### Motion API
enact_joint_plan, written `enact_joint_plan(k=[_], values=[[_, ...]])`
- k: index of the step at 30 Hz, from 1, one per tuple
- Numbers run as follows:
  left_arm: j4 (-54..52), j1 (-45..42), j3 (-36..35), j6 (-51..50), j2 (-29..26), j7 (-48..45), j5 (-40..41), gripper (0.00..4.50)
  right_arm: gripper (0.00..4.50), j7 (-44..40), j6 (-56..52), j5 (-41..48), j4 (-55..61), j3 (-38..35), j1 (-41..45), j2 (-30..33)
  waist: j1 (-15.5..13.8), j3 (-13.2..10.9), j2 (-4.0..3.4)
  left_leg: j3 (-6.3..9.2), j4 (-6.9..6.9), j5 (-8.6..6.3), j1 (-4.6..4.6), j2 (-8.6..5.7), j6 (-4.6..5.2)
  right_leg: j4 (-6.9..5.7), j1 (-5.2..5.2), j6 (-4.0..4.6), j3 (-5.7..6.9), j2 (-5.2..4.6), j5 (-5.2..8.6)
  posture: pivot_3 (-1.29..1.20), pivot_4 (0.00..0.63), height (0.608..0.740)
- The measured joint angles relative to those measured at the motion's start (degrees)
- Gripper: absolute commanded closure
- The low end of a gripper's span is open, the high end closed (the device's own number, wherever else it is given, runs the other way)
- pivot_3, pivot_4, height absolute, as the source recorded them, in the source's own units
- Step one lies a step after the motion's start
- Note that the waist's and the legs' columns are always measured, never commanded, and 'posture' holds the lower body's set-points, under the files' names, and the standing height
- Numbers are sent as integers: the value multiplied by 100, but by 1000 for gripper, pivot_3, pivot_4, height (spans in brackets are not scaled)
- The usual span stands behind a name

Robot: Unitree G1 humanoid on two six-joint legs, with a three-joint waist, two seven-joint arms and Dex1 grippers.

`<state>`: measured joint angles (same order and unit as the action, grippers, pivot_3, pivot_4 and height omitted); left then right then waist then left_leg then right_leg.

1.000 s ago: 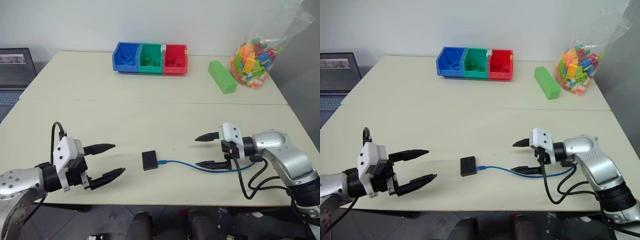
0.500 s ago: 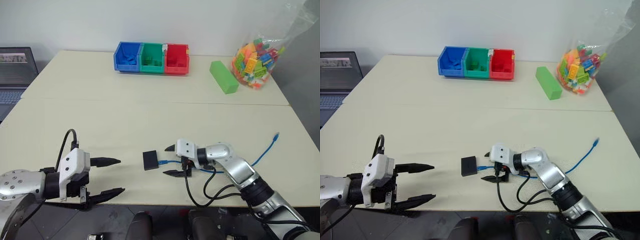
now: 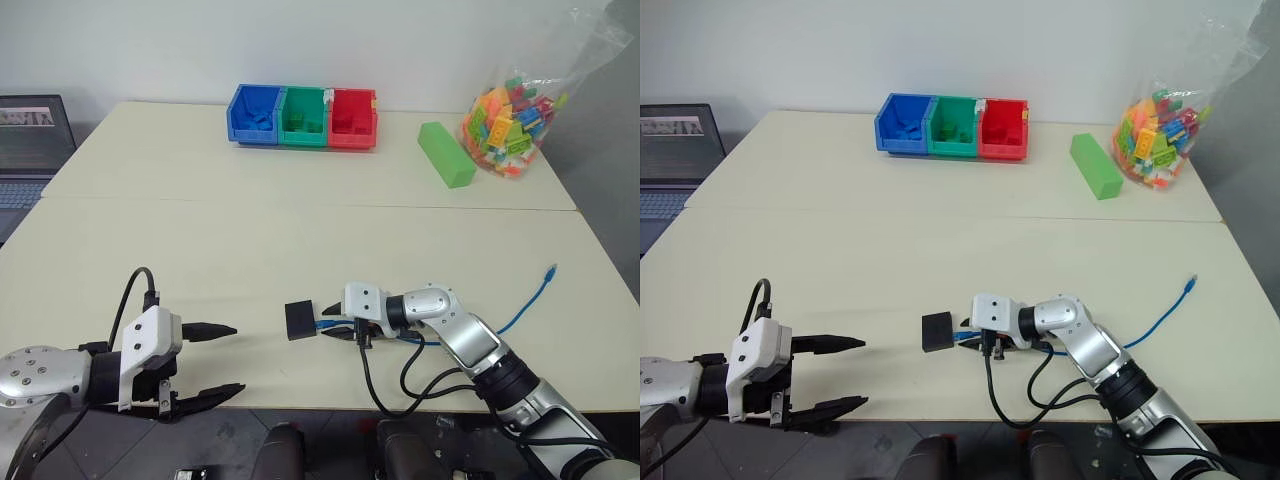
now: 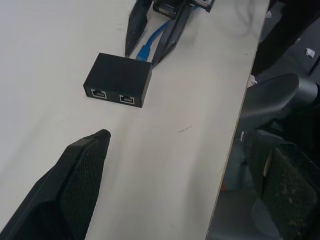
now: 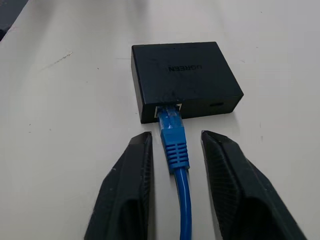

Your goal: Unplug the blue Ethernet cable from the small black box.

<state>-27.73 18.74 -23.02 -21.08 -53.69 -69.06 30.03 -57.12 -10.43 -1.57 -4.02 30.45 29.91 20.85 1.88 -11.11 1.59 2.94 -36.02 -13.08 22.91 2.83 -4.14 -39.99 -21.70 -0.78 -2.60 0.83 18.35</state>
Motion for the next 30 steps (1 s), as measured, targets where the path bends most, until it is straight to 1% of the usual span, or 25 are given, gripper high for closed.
enact_joint_plan(k=[1,2,4,8,12,14,17,23,27,30], values=[[12,-28,1,-7,1,24,1,0,3762,-7,12,-7,-3,7,3,0,0,0,0,0,0,0,0,0,0,0,0,0,1,0,0,0,150,740],[23,-103,4,-94,1,129,8,0,4081,-16,58,-25,-23,9,10,7,-1,0,0,1,0,0,0,0,0,0,0,0,0,0,0,0,150,740],[48,-216,5,-225,12,263,29,0,4360,-20,151,-65,-70,15,50,27,-1,0,0,1,-1,0,0,-1,0,-1,0,0,1,0,0,0,150,740],[164,-547,6,-606,117,568,252,0,4360,-8,350,-210,-185,-1,204,136,-6,0,0,2,-2,0,2,-3,0,-1,1,1,3,0,-1,0,150,740],[352,-1057,10,-1329,222,947,785,0,4360,65,485,-345,-187,-190,328,366,-16,0,1,5,-3,0,4,-6,0,-2,3,1,6,-1,-2,0,150,740],[516,-1554,22,-1860,376,1201,1261,0,4362,194,849,-487,-174,-299,460,560,-14,0,2,7,-4,0,6,-6,0,-3,2,1,9,-2,-2,0,150,740],[852,-2229,142,-2568,493,1466,1815,0,4363,686,1839,-932,-143,-494,789,741,11,0,2,7,-3,0,3,-5,0,-5,2,0,8,0,-2,0,150,740],[1344,-3004,581,-3203,690,1614,2149,0,4365,1230,2886,-1194,-129,-668,862,742,18,1,4,8,-2,1,9,-4,-2,-6,-1,5,7,0,-5,0,150,740],[1685,-3590,704,-3460,948,1694,2353,0,4365,1432,3284,-1206,-118,-697,835,698,-3,1,4,8,-6,1,9,-8,-2,-7,2,5,9,-3,-5,0,150,740],[1871,-3918,746,-3686,1005,1691,2533,0,4365,1586,3623,-1201,-82,-702,833,615,-1,1,4,8,-6,1,8,-9,-2,-10,3,5,8,-3,-5,0,150,740]])
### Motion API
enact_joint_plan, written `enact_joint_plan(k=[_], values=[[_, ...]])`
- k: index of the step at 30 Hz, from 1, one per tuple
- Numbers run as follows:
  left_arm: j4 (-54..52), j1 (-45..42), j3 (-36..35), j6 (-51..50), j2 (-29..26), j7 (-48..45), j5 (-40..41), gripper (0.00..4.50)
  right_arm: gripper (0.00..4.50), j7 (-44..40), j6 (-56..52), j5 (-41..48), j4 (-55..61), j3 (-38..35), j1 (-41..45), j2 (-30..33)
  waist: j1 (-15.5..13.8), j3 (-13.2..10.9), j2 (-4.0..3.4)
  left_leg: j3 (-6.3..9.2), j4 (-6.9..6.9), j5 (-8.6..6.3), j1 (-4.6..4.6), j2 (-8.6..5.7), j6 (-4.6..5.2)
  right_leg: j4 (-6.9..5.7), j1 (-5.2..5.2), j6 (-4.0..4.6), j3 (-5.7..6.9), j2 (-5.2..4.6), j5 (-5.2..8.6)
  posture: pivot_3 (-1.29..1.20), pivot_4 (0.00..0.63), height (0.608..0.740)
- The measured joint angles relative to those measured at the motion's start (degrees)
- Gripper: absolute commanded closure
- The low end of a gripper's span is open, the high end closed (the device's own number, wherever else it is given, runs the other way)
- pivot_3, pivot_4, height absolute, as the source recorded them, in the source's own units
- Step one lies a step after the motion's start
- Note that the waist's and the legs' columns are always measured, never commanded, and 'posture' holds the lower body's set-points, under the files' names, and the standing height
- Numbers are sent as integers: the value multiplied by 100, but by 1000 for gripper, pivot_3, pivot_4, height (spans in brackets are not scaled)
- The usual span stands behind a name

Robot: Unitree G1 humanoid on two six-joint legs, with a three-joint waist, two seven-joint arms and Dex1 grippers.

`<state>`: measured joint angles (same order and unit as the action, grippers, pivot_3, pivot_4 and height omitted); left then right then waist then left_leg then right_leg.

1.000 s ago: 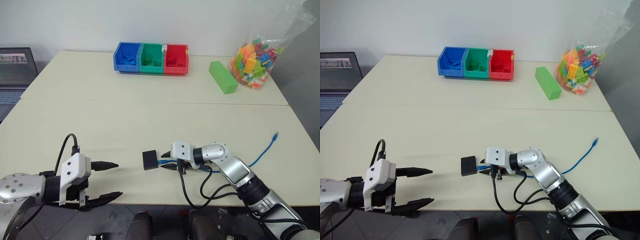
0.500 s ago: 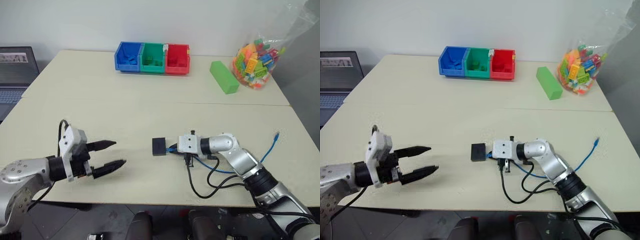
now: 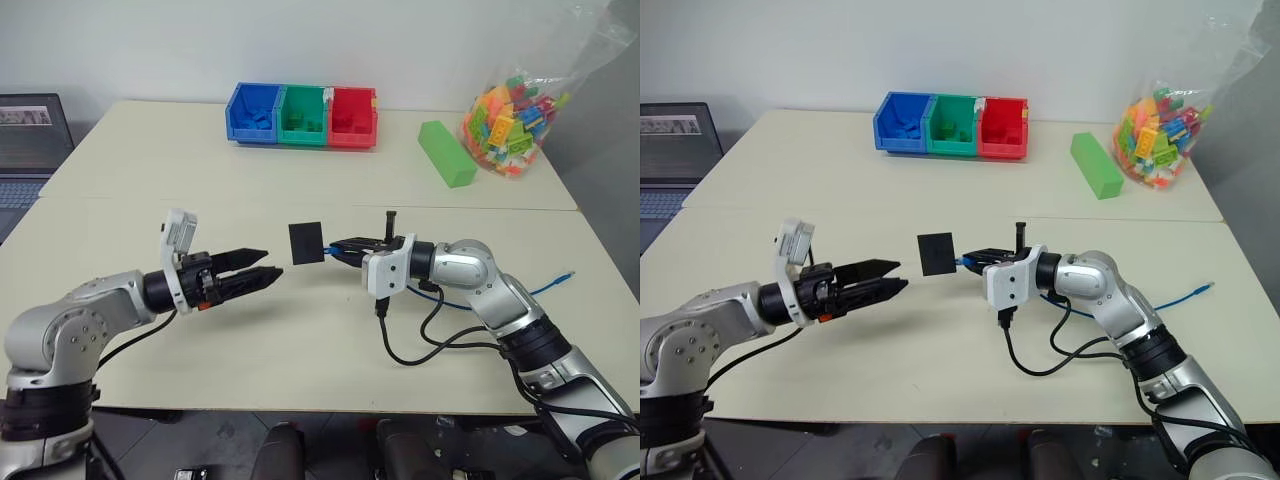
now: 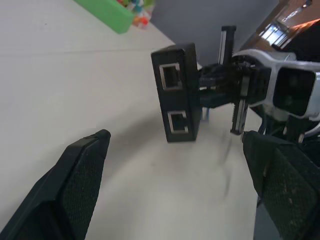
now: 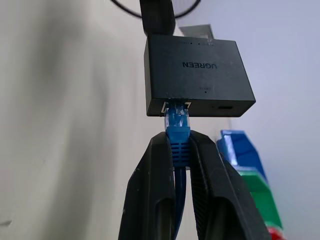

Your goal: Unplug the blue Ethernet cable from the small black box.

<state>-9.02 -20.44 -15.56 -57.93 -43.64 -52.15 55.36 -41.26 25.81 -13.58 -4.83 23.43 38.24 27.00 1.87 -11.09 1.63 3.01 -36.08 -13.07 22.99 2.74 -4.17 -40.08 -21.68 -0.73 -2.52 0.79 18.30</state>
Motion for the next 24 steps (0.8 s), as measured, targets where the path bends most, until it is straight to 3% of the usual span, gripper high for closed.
enact_joint_plan(k=[11,24], values=[[78,-72,154,-247,19,-127,136,0,4366,169,869,69,-167,-132,0,-20,-1,0,0,1,0,0,0,1,0,-1,1,0,-1,-1,0,0,150,740],[39,-237,234,-283,136,-216,240,0,4366,99,1015,64,-253,-126,0,-17,-3,0,0,1,0,1,0,0,-1,-1,1,0,-1,-1,0,0,150,740]])
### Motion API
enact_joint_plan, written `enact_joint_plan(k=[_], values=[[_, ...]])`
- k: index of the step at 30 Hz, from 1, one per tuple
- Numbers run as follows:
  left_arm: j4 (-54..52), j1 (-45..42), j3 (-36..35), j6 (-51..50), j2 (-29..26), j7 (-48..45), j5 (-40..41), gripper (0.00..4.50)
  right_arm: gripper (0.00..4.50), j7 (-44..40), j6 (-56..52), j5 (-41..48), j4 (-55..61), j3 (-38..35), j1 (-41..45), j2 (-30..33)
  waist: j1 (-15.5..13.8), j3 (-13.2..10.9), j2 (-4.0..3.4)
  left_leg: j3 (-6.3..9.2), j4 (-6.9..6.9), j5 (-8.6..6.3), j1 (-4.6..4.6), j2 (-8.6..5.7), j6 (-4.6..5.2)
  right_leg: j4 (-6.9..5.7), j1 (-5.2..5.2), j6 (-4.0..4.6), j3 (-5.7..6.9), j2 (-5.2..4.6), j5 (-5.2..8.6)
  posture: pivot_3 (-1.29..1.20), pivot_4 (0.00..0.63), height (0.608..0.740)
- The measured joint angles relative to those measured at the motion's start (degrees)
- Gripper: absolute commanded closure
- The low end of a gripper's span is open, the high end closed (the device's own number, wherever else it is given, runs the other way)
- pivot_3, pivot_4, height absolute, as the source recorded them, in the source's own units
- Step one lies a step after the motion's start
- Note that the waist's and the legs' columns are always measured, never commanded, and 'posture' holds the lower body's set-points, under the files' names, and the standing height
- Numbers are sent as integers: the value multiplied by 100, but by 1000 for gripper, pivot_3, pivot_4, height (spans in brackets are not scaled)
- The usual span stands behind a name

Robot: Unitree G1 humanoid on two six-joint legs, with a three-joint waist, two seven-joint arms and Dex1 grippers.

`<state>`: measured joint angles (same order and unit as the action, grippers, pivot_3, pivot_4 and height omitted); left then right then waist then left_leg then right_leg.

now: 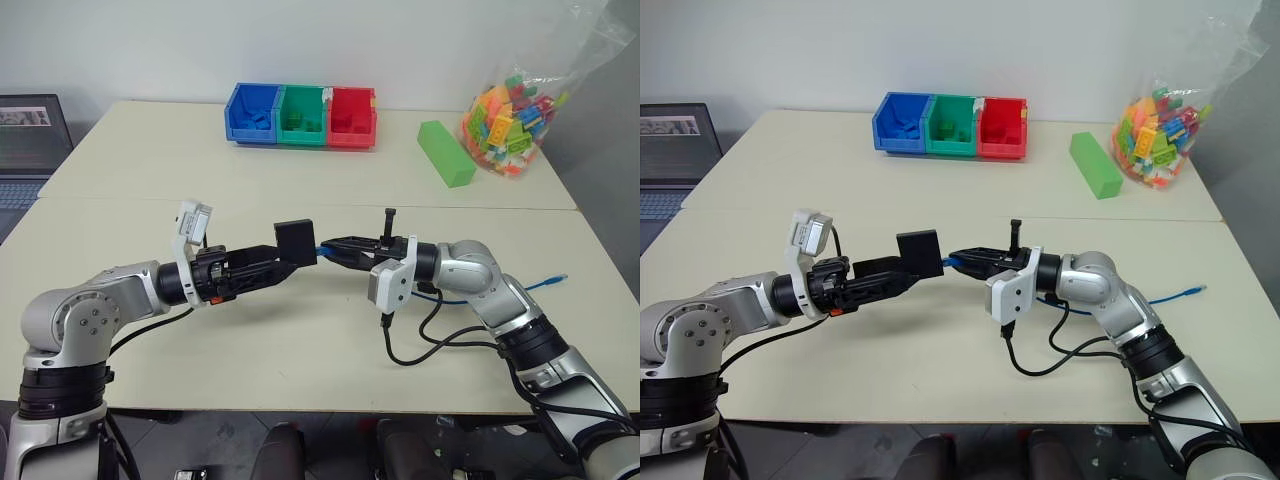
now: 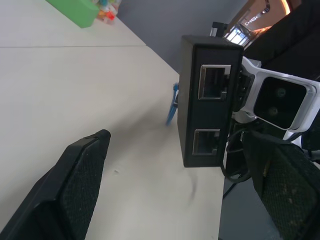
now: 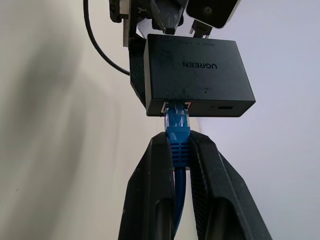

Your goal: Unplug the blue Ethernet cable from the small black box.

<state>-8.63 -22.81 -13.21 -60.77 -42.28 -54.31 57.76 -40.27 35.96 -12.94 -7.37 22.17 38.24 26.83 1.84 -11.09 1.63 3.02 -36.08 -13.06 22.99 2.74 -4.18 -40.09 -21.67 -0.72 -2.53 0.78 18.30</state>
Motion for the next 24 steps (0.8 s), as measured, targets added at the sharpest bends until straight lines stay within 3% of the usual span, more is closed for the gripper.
enact_joint_plan(k=[5,6,11,20,24], values=[[5,-39,87,96,141,-18,-25,0,4366,-75,-11,0,0,9,0,-30,2,0,0,0,0,0,0,0,0,0,0,0,0,0,0,0,150,740],[5,-49,113,128,155,-23,-39,388,4366,-84,-17,0,0,13,0,-36,1,0,0,0,0,0,0,0,0,0,0,0,0,0,0,0,150,740],[27,-54,183,254,208,-38,-147,1296,4366,-96,-28,0,1,23,0,-71,1,0,0,0,0,0,0,0,0,0,0,0,0,0,0,0,150,740],[28,-78,249,278,275,-130,-156,3360,4366,-102,-48,-56,1,51,0,-97,1,0,0,0,0,0,0,0,0,0,0,0,0,0,0,0,150,740],[28,-82,255,277,280,-138,-153,3695,4366,-101,-53,-73,1,51,-1,-97,1,0,0,0,0,0,0,0,0,0,0,0,0,0,0,0,150,740]])
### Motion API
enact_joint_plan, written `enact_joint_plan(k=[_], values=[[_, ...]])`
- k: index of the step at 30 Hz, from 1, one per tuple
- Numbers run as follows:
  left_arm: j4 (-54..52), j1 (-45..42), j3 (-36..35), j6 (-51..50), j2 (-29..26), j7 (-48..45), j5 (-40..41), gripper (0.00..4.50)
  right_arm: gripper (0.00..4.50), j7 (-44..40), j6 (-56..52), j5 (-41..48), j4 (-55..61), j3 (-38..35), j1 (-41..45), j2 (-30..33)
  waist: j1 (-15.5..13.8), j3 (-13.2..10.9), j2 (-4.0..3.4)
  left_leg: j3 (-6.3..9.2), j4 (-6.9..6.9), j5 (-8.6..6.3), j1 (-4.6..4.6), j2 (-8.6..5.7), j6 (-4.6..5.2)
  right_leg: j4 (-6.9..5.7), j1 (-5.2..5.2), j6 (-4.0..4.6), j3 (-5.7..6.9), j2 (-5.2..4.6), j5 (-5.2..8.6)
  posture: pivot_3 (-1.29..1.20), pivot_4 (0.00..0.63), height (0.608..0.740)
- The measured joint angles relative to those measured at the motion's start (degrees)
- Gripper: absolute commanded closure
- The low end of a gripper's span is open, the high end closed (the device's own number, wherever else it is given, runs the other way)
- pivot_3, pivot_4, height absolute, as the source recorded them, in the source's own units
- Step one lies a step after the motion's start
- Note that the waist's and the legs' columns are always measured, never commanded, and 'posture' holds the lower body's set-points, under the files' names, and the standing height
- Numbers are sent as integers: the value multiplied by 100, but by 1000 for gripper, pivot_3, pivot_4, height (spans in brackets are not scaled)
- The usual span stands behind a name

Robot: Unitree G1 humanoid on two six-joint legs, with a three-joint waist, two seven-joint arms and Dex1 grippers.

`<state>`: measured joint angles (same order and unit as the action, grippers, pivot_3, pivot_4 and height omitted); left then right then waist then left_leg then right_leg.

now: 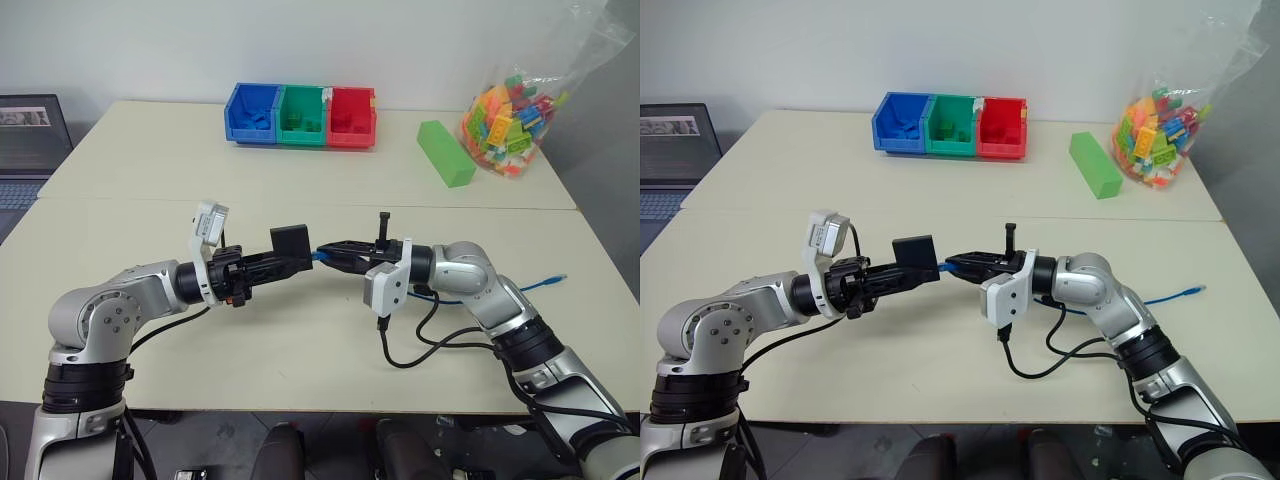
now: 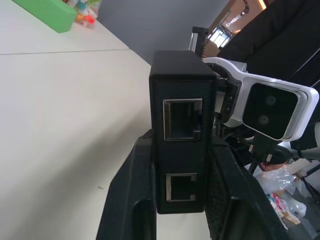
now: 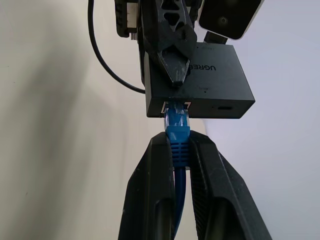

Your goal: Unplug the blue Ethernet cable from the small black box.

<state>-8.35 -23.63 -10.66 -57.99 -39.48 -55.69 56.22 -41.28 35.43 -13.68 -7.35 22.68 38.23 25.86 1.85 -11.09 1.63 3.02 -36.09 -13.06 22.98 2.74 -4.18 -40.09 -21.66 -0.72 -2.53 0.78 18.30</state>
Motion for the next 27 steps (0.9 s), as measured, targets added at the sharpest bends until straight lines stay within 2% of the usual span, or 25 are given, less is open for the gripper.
enact_joint_plan(k=[5,7,13,17,20,21,24,27], values=[[12,1,45,0,1,1,-49,3696,4366,-23,2,-93,0,13,0,24,-1,0,0,0,0,0,0,-1,0,0,0,0,0,0,0,0,150,740],[12,1,124,7,0,-4,-119,3696,3661,-87,0,-96,0,43,-2,80,-1,0,0,0,0,0,0,-2,0,0,1,0,0,0,0,0,150,740],[54,1,143,204,-1,-62,-332,3697,2227,-266,-107,-86,124,54,-82,252,-2,0,0,0,0,0,0,-1,0,0,1,0,0,0,0,0,150,740],[119,-1,280,553,-39,-356,-590,3697,2195,-619,-514,337,541,49,-149,398,-6,0,0,0,0,0,0,-1,0,1,1,0,0,0,0,0,150,740],[199,-7,546,870,-188,-731,-893,3697,2195,-1141,-1879,1412,1330,-102,-388,574,-13,0,0,2,0,0,0,-1,0,2,4,0,1,0,0,0,150,740],[208,-24,617,998,-198,-858,-984,3697,2195,-1264,-2640,1928,1624,-188,-486,653,-16,0,0,2,0,0,0,-2,0,2,4,0,1,-3,0,0,150,740],[170,-98,729,1284,-188,-1165,-1104,3697,2195,-1382,-4882,3429,2212,-547,-577,776,-16,-1,-1,4,-2,0,-2,-1,1,2,9,0,1,-6,0,0,150,740],[56,-207,788,1396,-169,-1338,-1105,3697,2195,-1447,-6197,4288,2442,-754,-599,904,-14,0,-1,8,-1,-1,-4,-2,2,5,12,0,2,-2,0,0,150,740]])
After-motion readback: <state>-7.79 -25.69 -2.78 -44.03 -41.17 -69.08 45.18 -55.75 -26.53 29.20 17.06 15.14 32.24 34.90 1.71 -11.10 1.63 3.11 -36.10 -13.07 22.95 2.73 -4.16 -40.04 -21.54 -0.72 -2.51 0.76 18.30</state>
